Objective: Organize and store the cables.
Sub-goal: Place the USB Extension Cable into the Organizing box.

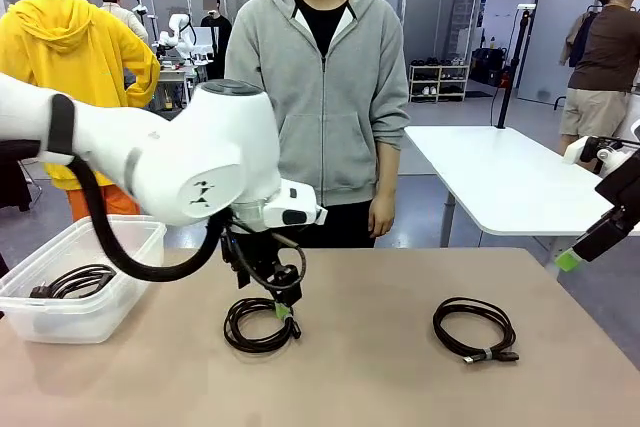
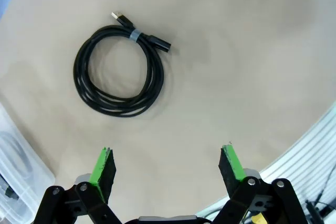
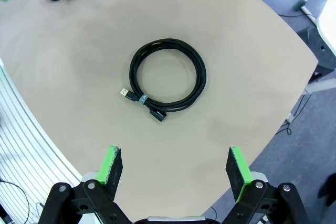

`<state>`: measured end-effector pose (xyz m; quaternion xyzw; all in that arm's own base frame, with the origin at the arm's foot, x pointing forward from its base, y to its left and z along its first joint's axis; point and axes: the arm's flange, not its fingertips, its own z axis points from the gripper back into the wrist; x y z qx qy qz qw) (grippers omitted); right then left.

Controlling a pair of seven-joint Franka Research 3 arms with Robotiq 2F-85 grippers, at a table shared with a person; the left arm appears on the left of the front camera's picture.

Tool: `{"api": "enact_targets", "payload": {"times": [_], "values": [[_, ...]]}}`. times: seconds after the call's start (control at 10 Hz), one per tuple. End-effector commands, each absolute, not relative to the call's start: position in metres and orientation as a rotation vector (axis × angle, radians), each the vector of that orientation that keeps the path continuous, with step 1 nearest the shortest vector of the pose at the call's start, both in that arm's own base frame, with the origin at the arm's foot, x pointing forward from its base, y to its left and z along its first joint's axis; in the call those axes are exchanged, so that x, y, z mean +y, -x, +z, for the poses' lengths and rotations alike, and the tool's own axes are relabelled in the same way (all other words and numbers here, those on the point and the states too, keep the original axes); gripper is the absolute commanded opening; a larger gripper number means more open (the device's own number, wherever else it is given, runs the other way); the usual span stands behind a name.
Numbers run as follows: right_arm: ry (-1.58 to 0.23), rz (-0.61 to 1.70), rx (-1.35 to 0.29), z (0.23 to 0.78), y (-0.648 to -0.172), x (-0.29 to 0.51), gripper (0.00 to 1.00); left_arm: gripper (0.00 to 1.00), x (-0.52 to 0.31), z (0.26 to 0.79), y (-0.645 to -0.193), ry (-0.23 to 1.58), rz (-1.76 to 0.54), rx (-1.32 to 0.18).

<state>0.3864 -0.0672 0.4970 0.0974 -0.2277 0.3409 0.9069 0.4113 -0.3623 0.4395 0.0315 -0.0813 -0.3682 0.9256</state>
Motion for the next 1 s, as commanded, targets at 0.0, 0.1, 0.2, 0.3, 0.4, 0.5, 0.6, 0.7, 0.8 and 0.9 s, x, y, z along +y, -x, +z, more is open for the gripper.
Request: {"api": "enact_targets", "payload": {"times": [0.0,0.1,0.2,0.3,0.4,0.5,0.6,0.7,0.8,0.9], "values": [[-0.193,0.678,-0.461,0.5,-0.387,-0.066,1.0,1.0,-0.383,0.438,-0.435,-0.068,-0.737,-0.113],[-0.193,0.678,-0.461,0.5,-0.387,-0.066,1.0,1.0,-0.385,0.432,-0.445,-0.079,-0.726,-0.102],[-0.193,0.678,-0.461,0.5,-0.387,-0.066,1.0,1.0,-0.387,0.427,-0.454,-0.062,-0.7,-0.109],[-0.193,0.678,-0.461,0.5,-0.387,-0.066,1.0,1.0,-0.388,0.425,-0.459,-0.025,-0.608,-0.112],[-0.193,0.678,-0.461,0.5,-0.387,-0.066,1.0,1.0,-0.39,0.419,-0.463,0.005,-0.407,-0.12],[-0.193,0.678,-0.461,0.5,-0.387,-0.066,1.0,1.0,-0.396,0.41,-0.467,0.008,-0.233,-0.129],[-0.193,0.678,-0.461,0.5,-0.387,-0.066,1.0,1.0,-0.404,0.402,-0.468,0.019,-0.169,-0.133],[-0.193,0.678,-0.461,0.5,-0.387,-0.066,1.0,1.0,-0.41,0.384,-0.476,0.054,-0.113,-0.139],[-0.193,0.678,-0.461,0.5,-0.387,-0.066,1.0,1.0,-0.407,0.372,-0.481,0.042,-0.032,-0.156],[-0.193,0.678,-0.461,0.5,-0.387,-0.066,1.0,1.0,-0.408,0.363,-0.483,0.017,0.021,-0.161]]}}
